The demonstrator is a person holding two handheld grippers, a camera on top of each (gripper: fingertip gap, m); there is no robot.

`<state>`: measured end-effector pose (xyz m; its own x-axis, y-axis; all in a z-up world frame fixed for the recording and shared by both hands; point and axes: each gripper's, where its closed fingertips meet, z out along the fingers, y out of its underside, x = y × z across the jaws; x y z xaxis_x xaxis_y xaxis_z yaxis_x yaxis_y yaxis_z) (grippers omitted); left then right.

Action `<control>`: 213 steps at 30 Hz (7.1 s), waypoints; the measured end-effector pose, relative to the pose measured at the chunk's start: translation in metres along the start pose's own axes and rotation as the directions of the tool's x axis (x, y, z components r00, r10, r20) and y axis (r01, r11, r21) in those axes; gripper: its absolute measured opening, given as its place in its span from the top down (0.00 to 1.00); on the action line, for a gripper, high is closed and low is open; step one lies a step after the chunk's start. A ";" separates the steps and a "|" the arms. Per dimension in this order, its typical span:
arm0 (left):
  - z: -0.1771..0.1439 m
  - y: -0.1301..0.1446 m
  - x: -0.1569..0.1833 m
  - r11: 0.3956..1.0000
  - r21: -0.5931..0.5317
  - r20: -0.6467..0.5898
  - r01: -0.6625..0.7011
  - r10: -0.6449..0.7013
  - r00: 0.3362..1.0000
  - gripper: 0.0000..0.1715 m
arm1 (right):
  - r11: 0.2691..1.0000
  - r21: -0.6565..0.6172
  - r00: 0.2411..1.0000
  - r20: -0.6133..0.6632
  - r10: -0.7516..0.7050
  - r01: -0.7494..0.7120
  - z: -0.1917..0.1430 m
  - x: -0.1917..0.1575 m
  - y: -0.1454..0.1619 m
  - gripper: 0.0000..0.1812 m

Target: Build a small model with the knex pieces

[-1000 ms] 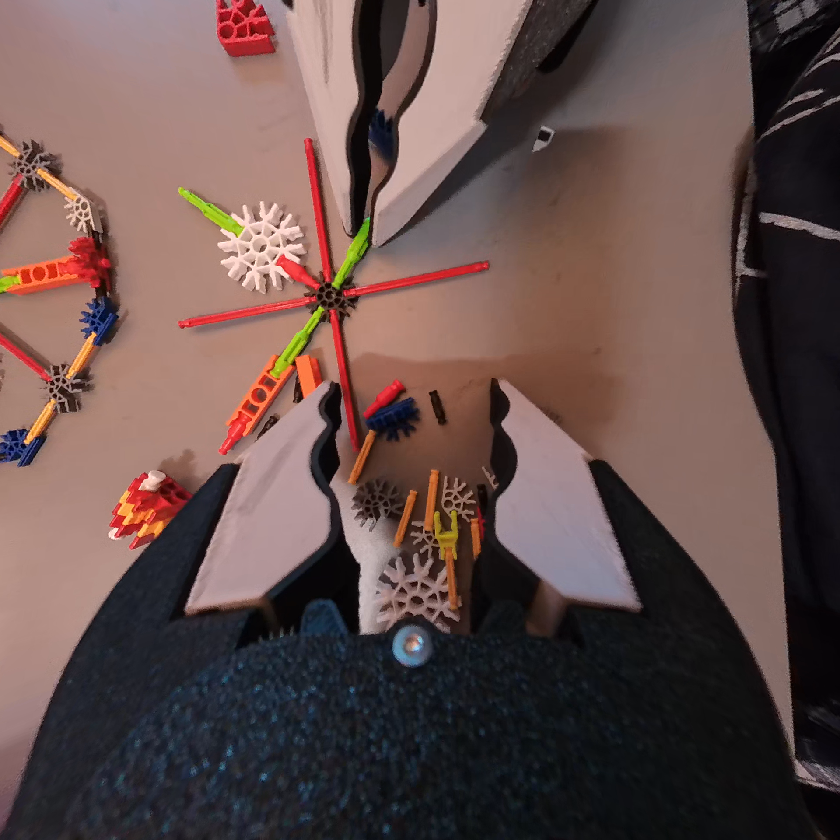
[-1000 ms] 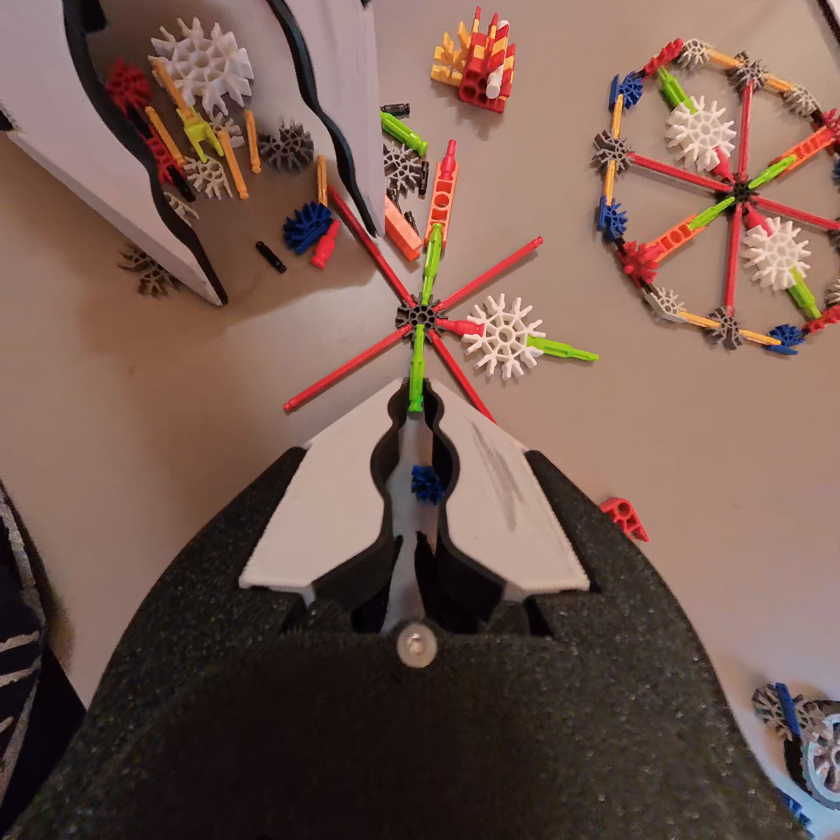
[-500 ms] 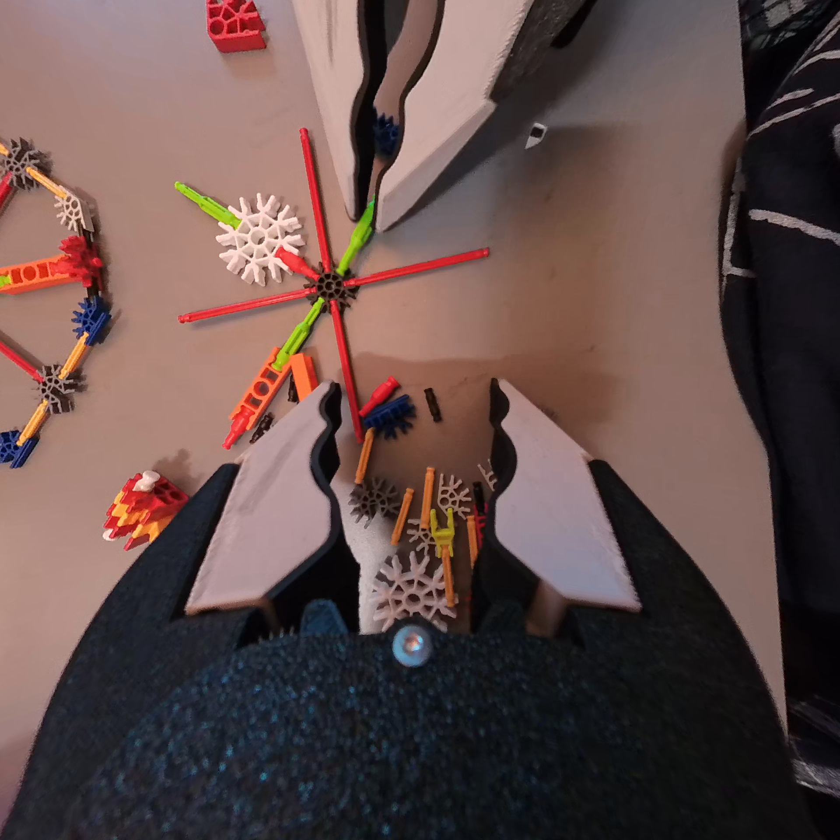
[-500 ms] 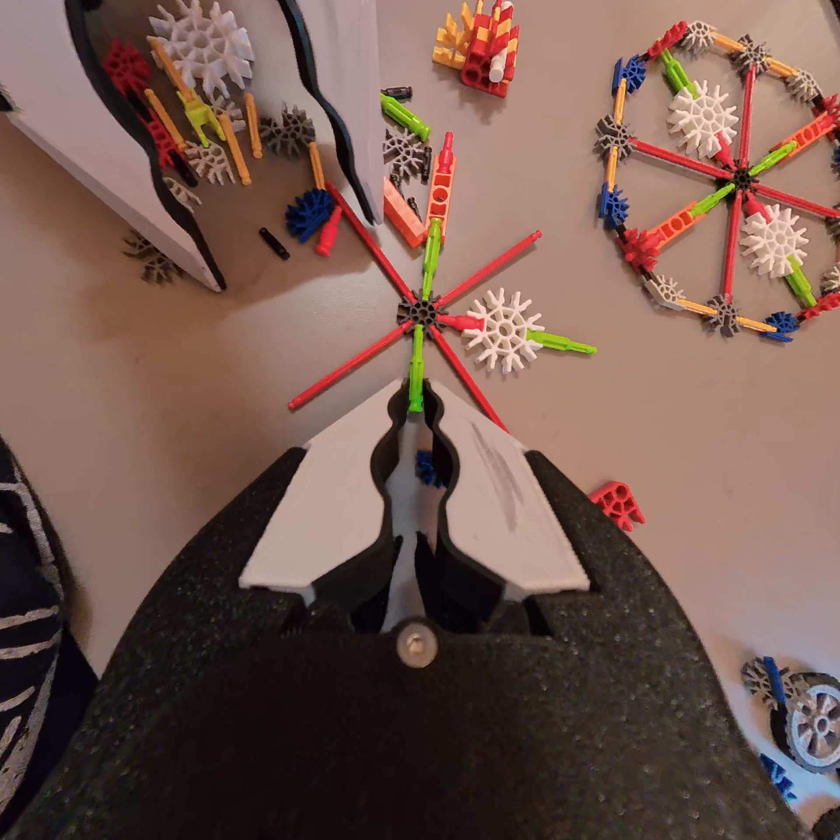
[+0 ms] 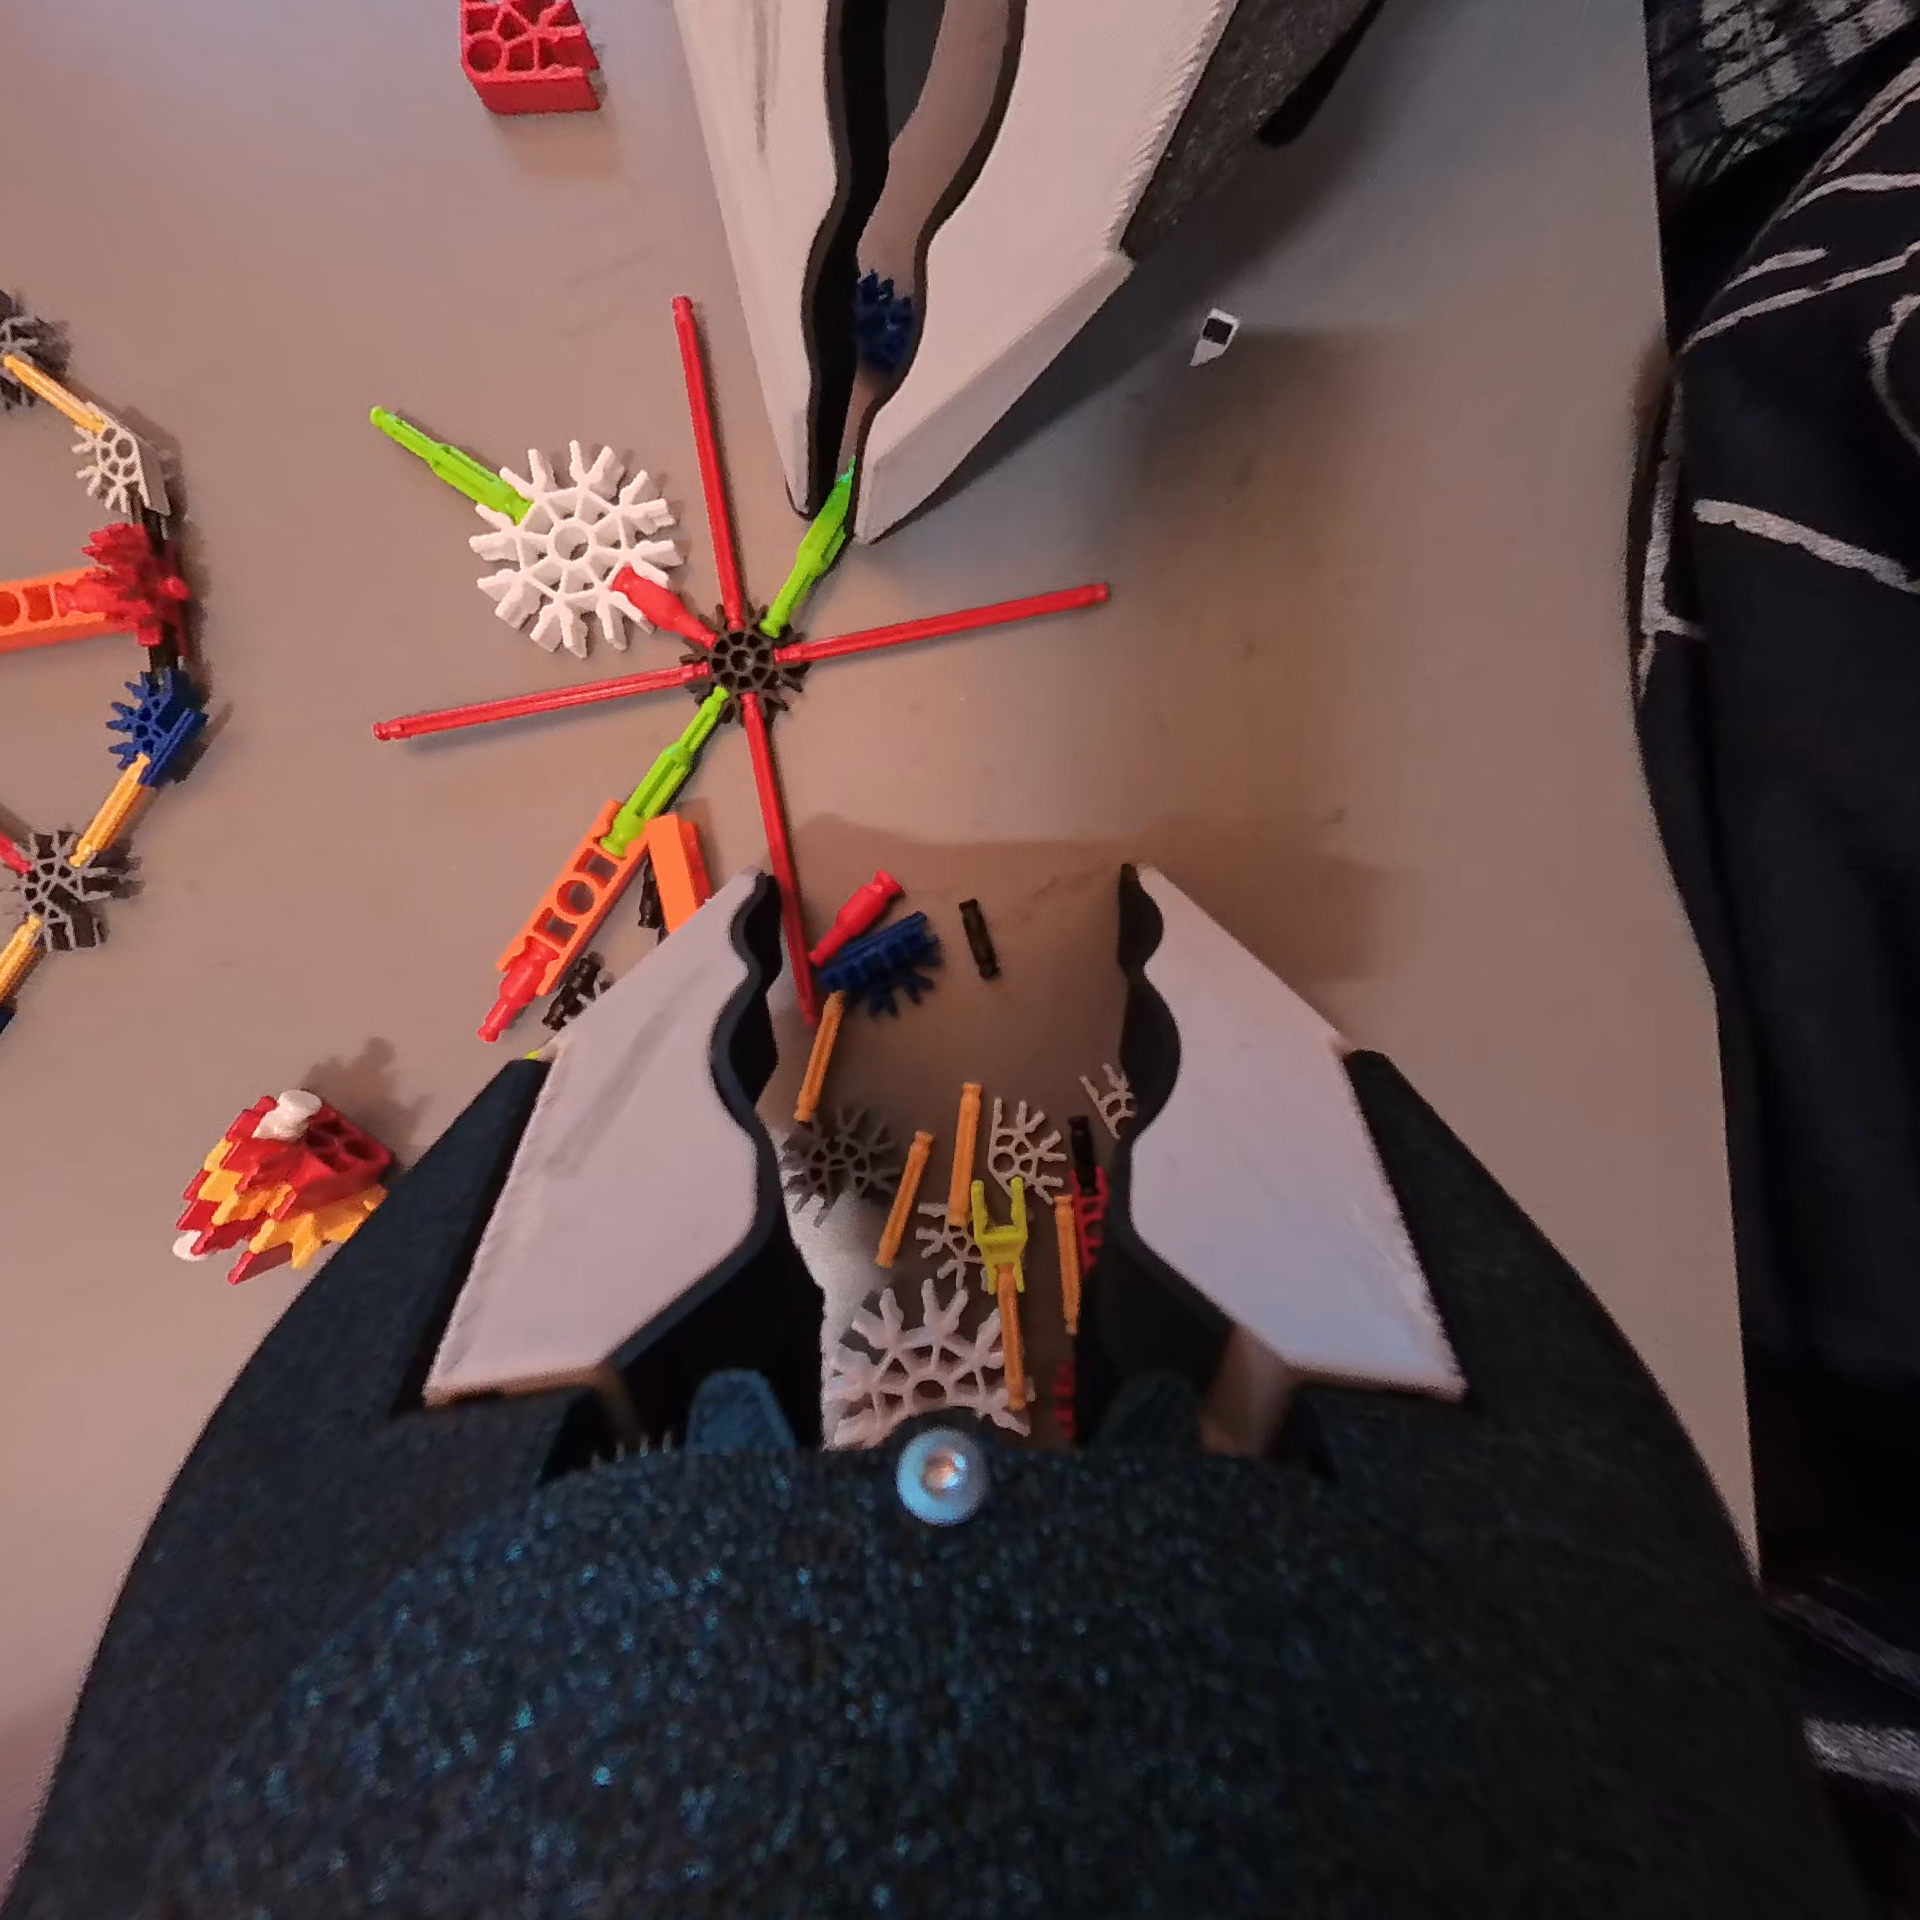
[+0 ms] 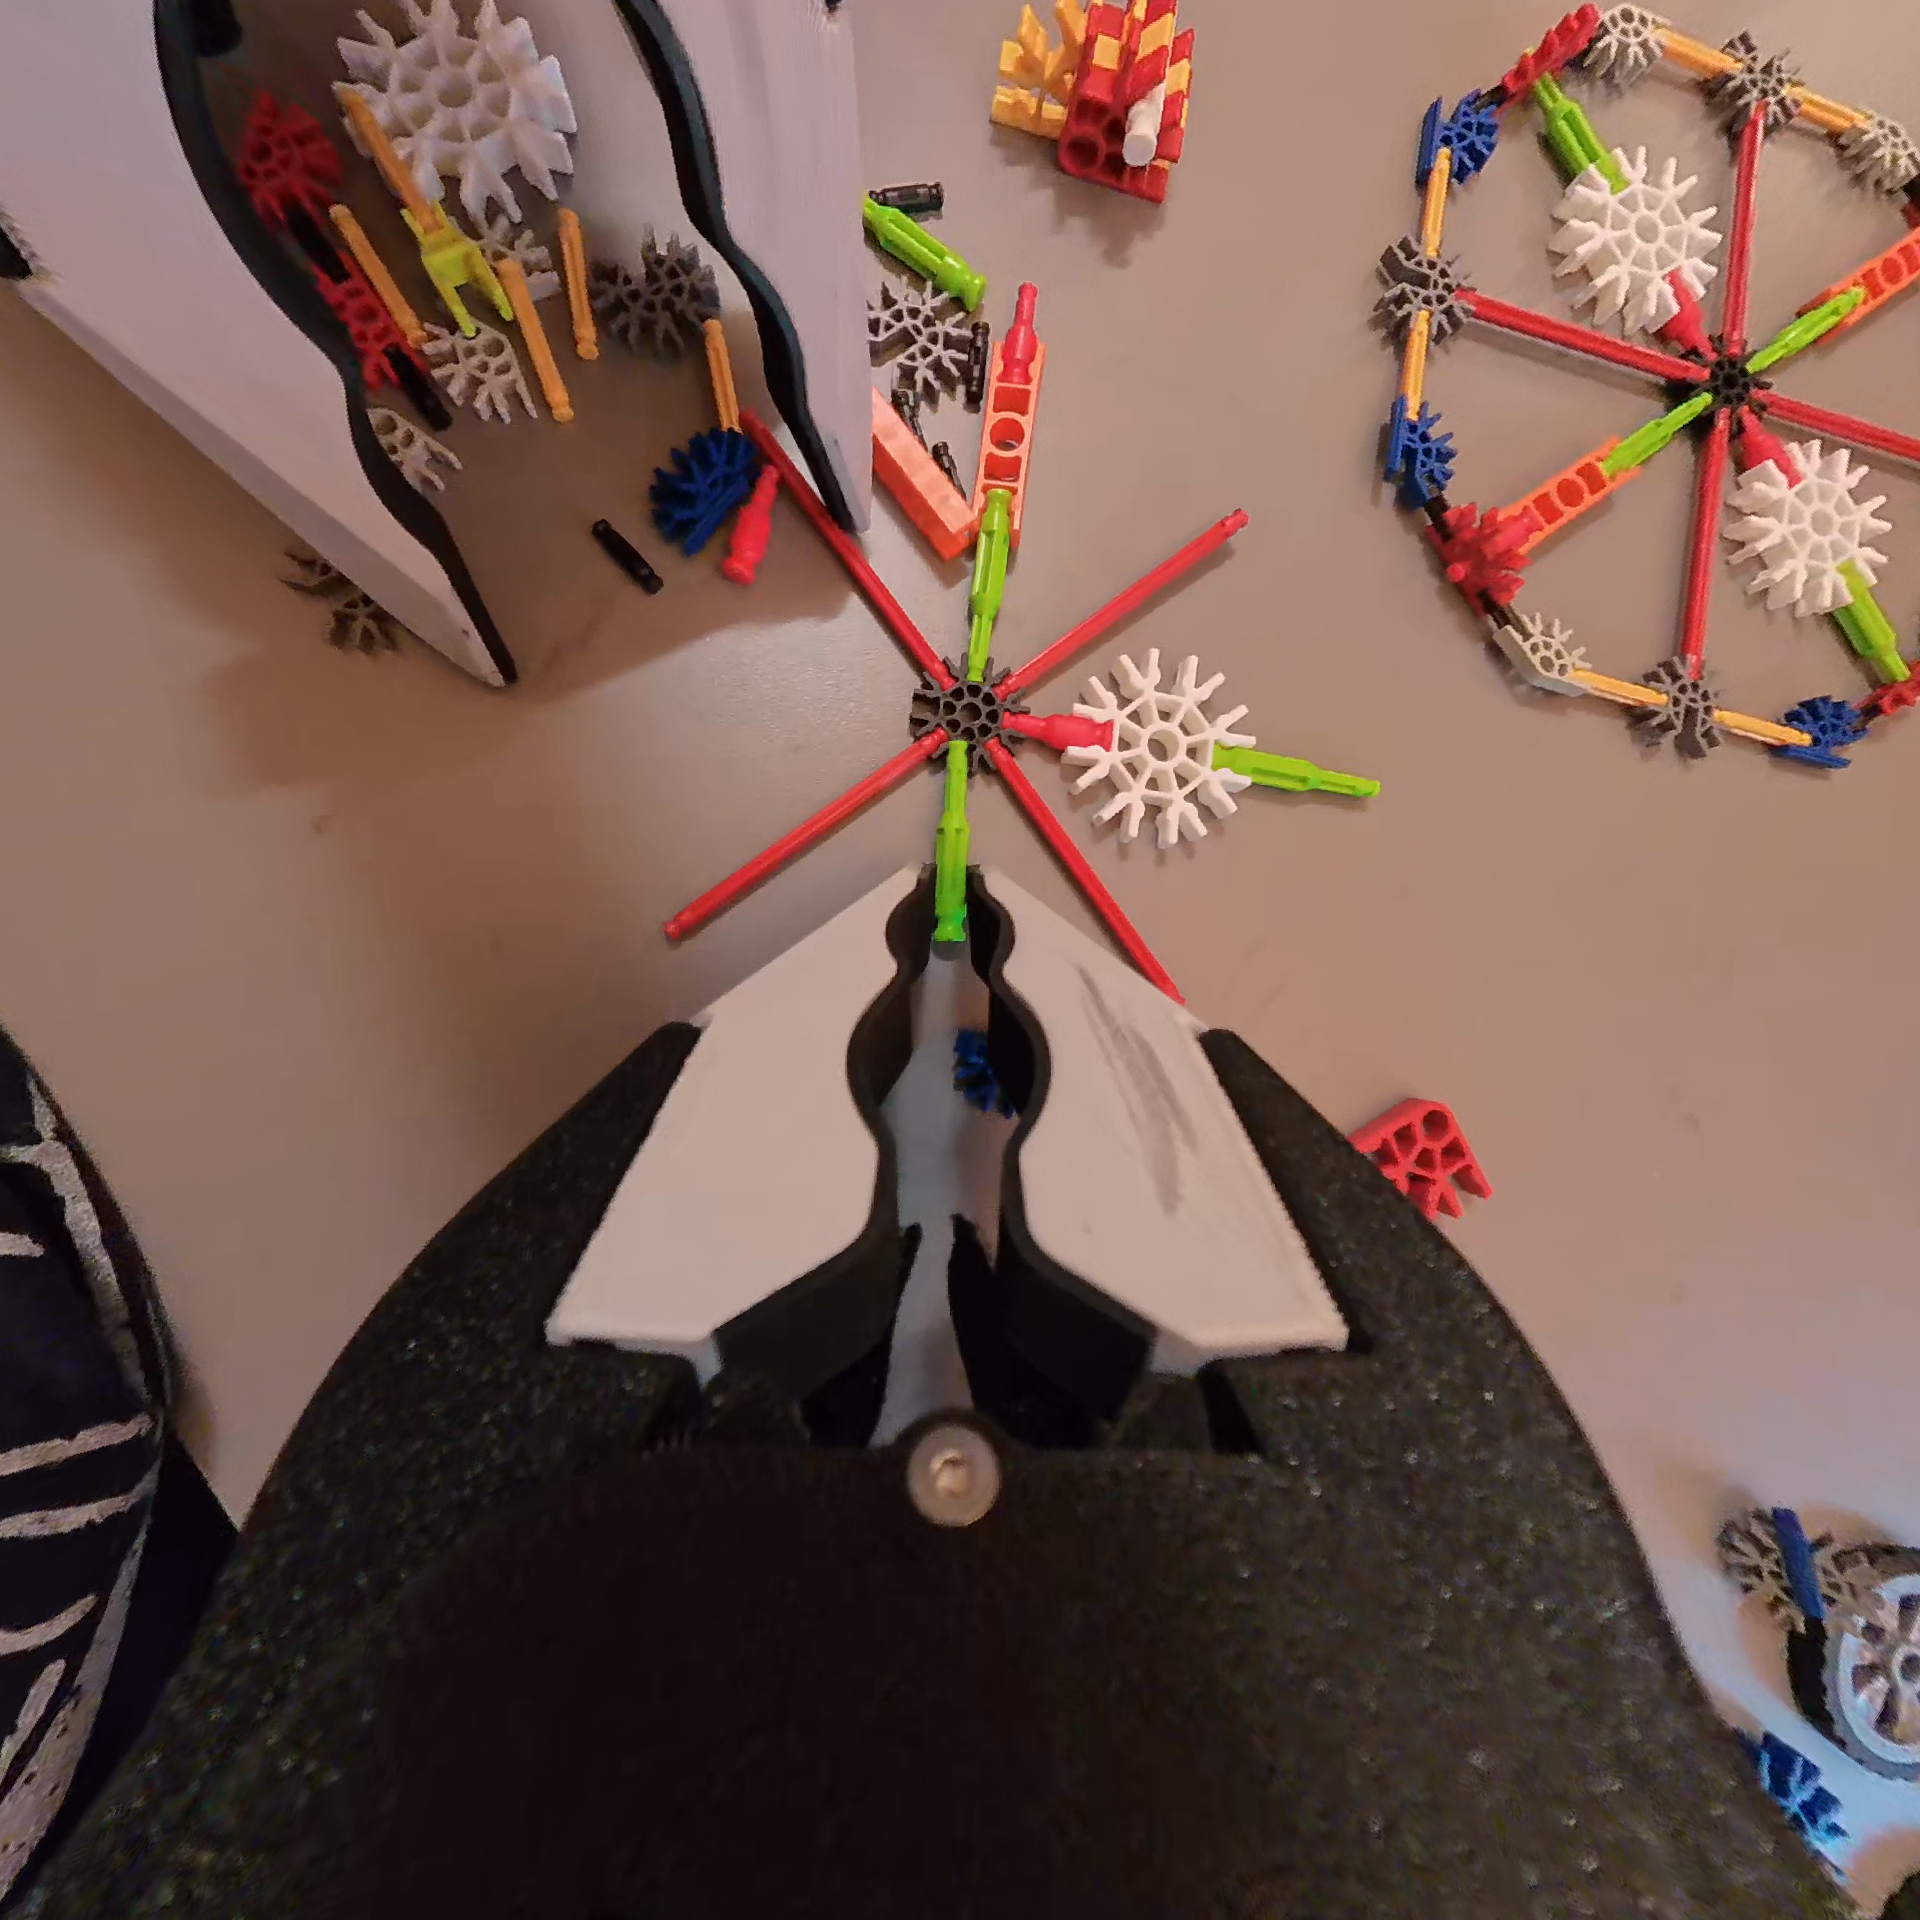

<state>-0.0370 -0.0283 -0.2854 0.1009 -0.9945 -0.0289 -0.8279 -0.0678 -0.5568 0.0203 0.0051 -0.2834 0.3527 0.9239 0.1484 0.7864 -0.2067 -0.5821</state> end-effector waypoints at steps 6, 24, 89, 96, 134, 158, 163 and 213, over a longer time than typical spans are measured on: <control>-0.001 0.001 0.001 1.000 -0.002 -0.006 -0.004 0.004 1.000 0.62 | 1.000 -0.020 1.000 -0.011 -0.007 0.007 0.001 0.002 0.000 0.97; 0.000 0.001 0.003 1.000 0.002 -0.014 -0.002 0.002 1.000 0.62 | 0.999 0.017 0.998 0.024 -0.052 0.052 0.005 0.006 -0.019 1.00; 0.000 -0.003 0.006 0.999 0.040 -0.029 0.002 -0.001 1.000 0.61 | 0.999 -0.007 0.999 0.011 -0.044 0.045 0.002 0.005 -0.005 0.86; -0.001 -0.003 0.007 0.999 0.039 -0.030 0.002 -0.001 1.000 0.60 | 0.995 0.042 0.996 0.017 -0.091 0.090 0.000 0.005 -0.022 1.00; 0.001 -0.003 0.003 0.997 0.073 -0.043 0.009 -0.006 0.999 0.63 | 0.885 -0.320 0.913 0.340 -0.227 0.339 0.015 0.001 -0.017 1.00; -0.035 0.029 -0.025 0.995 -0.101 0.027 0.007 -0.004 1.000 0.61 | 0.954 -0.048 0.928 0.254 -0.274 0.295 0.040 -0.008 -0.063 0.96; -0.030 0.030 -0.024 0.994 -0.109 0.037 -0.002 0.006 0.999 0.60 | 0.951 -0.022 0.926 0.235 -0.296 0.310 0.039 -0.007 -0.065 0.98; -0.008 0.007 -0.019 0.999 -0.023 0.098 -0.026 0.028 0.995 0.52 | 0.992 -0.045 0.979 0.170 -0.110 0.119 -0.016 0.019 0.004 0.95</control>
<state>-0.0492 -0.0106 -0.2816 0.1312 -0.9834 -0.1256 -0.8426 -0.0439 -0.5368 0.0382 0.0169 -0.2706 0.1728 0.9822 0.0730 0.8448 -0.1097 -0.5236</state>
